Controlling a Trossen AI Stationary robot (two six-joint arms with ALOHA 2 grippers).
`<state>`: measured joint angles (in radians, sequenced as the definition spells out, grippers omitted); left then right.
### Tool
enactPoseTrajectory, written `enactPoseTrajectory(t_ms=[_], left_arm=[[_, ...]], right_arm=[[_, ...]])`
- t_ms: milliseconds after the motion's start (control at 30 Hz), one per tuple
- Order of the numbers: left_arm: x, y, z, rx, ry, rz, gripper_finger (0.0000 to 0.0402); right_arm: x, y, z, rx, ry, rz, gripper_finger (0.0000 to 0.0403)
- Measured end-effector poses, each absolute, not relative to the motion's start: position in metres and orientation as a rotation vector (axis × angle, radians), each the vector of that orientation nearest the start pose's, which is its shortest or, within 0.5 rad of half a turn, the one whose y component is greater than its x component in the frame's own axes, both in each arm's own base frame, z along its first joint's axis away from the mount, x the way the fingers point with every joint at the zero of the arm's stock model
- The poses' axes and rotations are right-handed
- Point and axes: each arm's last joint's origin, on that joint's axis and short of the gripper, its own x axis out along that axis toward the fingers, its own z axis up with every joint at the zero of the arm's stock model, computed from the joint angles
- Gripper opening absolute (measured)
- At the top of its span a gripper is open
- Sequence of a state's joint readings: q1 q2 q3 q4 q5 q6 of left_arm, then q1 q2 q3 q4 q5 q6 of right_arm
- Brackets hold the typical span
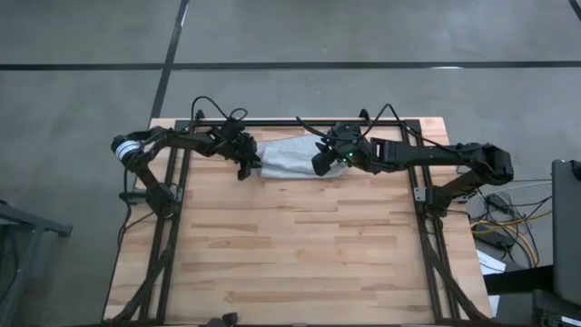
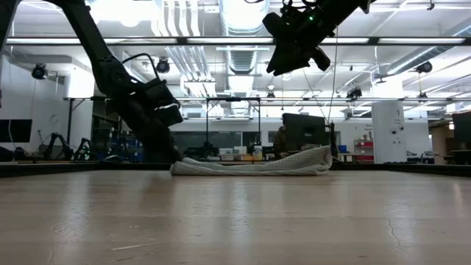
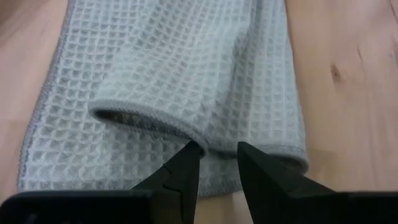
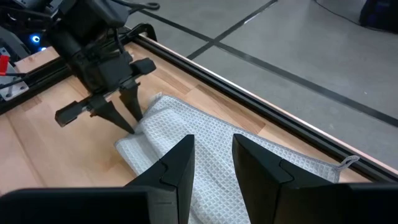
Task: Roll towel
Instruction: Fold the gray towel
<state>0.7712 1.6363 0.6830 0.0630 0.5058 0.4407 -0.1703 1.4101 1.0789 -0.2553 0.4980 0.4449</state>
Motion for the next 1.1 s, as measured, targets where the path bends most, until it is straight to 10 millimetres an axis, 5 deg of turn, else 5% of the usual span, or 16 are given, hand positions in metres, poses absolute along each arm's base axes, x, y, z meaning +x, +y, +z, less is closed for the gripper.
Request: enactPoseTrajectory(t_ms=[867,1100], left_arm=[[0.2180,0.1908,0.1325,-0.107,0.697,0.067,0.0110],[0.2177,0.1911,0.1322,-0.107,0.705,0.084,0.0038]], right_arm=[[0.2997,-0.0656,0.2895,0.318,0.434,-0.767,0.0107],[0.2998,-0.0656,0.2896,0.318,0.434,-0.767,0.0107]])
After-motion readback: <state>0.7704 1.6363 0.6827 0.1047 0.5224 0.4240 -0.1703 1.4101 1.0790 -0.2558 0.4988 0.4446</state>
